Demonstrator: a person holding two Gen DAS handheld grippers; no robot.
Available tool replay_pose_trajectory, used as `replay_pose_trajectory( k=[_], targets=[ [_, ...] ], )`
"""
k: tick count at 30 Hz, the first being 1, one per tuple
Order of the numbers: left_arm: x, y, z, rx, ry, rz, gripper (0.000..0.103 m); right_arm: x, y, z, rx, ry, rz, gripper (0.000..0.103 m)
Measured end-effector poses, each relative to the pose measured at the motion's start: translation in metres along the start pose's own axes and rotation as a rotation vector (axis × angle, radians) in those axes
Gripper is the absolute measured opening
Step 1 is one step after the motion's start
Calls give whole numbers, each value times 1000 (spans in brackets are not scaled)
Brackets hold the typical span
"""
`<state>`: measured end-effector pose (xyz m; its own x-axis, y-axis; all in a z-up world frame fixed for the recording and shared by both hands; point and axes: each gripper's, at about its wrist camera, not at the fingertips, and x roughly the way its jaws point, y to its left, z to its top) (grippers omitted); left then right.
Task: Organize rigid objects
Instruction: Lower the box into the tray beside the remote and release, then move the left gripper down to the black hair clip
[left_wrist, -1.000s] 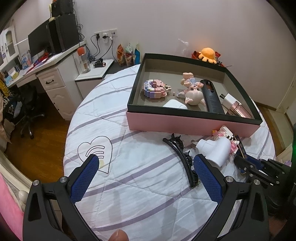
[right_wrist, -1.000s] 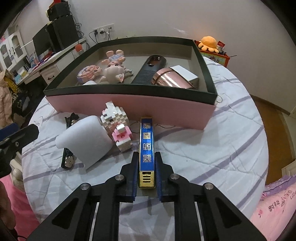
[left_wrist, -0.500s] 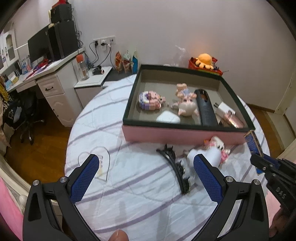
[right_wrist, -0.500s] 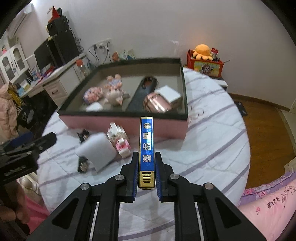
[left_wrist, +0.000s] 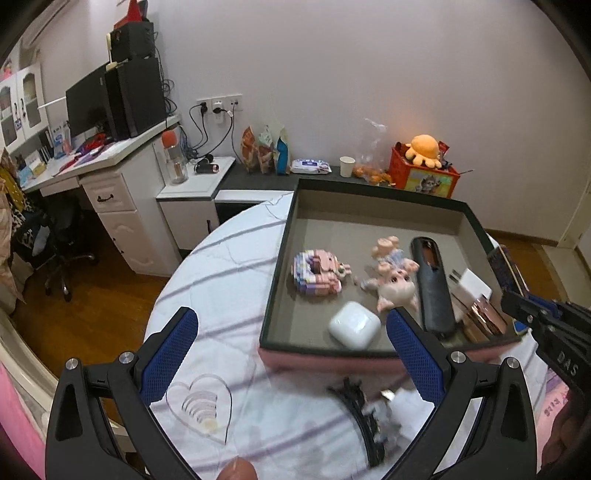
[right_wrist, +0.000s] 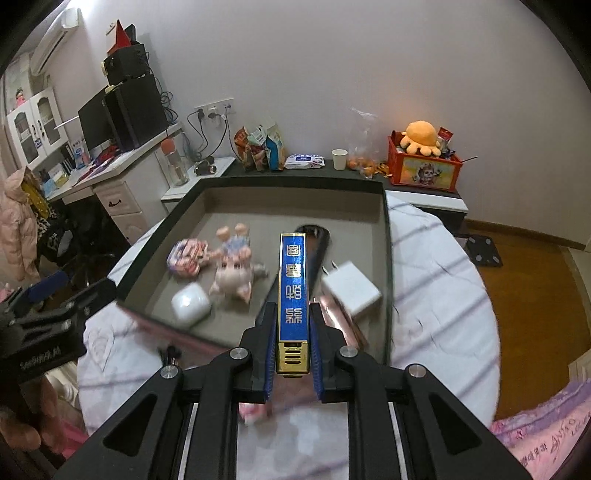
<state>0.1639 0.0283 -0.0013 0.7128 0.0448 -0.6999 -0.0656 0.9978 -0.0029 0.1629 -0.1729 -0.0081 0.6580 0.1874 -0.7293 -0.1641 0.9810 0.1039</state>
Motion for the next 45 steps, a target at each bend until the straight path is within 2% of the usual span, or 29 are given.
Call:
replay_pose_trajectory(
  k=[3,9,17,18,19,20,22,25,30,39,45],
  targets=[
    [13,0,6,1,5,7,103,22,2,13,2,17,19,15],
    [38,-2,8,4,42,7,103,62,11,17,-2,82,53,15],
    [47,0,6,-2,58,-1,103,85,18,11,-24,131,56,16],
    [46,0,6,-1,57,-2,103,84,18,10,-24,127,59,19],
    [45,0,5,-1,57,-3,103,82,18,10,-21,121,58,35],
    [43,0,5,-2,56,-5,103,80,18,9,-16,113,56,55],
    [40,-1,4,-2,52,-8,103,72,19,9,-21,83,56,68],
    [29,0,2,-5,40,-12,103,62,19,9,-20,65,46,79],
    [10,1,-3,-8,18,-18,103,39,16,5,0,35,27,86],
    [-22,2,-23,-11,13,-25,103,-11,-5,-18,68,-12,-6,86],
    [-37,-3,-50,3,44,-55,103,-37,-17,-52,114,3,-26,86]
  ],
)
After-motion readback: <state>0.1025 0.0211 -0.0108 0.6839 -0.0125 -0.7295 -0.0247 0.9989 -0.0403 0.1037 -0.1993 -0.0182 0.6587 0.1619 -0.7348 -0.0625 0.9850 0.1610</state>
